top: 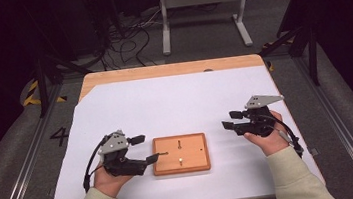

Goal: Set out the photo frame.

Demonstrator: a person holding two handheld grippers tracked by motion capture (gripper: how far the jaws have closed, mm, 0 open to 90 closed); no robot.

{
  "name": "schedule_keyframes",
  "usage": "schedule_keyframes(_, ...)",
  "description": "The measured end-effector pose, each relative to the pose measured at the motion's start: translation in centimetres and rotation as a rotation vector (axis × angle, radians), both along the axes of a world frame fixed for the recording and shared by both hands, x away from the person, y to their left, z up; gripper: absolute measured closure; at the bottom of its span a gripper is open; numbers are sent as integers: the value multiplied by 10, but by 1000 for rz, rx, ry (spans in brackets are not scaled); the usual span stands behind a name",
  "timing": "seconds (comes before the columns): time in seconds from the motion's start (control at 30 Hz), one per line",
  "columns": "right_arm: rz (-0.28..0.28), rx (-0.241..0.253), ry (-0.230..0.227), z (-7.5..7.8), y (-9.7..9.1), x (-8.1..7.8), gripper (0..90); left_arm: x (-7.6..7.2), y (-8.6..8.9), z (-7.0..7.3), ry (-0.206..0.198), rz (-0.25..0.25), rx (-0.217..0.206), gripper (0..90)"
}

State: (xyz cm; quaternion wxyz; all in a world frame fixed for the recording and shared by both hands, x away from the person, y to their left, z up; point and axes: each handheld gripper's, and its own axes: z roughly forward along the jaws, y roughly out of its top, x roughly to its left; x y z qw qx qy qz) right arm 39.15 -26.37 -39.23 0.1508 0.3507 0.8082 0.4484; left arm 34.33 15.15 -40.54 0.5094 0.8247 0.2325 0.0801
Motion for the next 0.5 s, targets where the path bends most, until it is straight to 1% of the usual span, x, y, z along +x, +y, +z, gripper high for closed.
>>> schedule_keyframes(0.07, 0, -4, -4, 0, 0, -1, 475, -2, -7, -2, 11, -12, 6, 207)
schedule_keyframes(0.13, 2, -5, -3, -1, 0, -1, 474, -2, -9, -3, 11, -17, 9, 212)
schedule_keyframes(0.17, -1, -5, -2, -1, -1, -1, 474, -2, -14, -4, 26, -30, 11, 216)
schedule_keyframes(0.2, -1, -5, -2, -1, -1, -1, 474, -2, -14, -4, 26, -30, 11, 220)
schedule_keyframes(0.23, -2, -3, -3, -1, -1, -1, 474, -2, -17, -5, 37, -42, 7, 220)
schedule_keyframes(0.3, -3, 1, -7, 0, -2, -1, 473, -2, -21, -8, 50, -62, 17, 222)
schedule_keyframes(0.4, -3, 3, -5, 1, -4, -2, 473, -2, -31, -15, 39, -100, 69, 215)
schedule_keyframes(0.5, -3, 3, 1, 0, -5, -3, 481, -2, -39, -19, 35, -119, 85, 235)
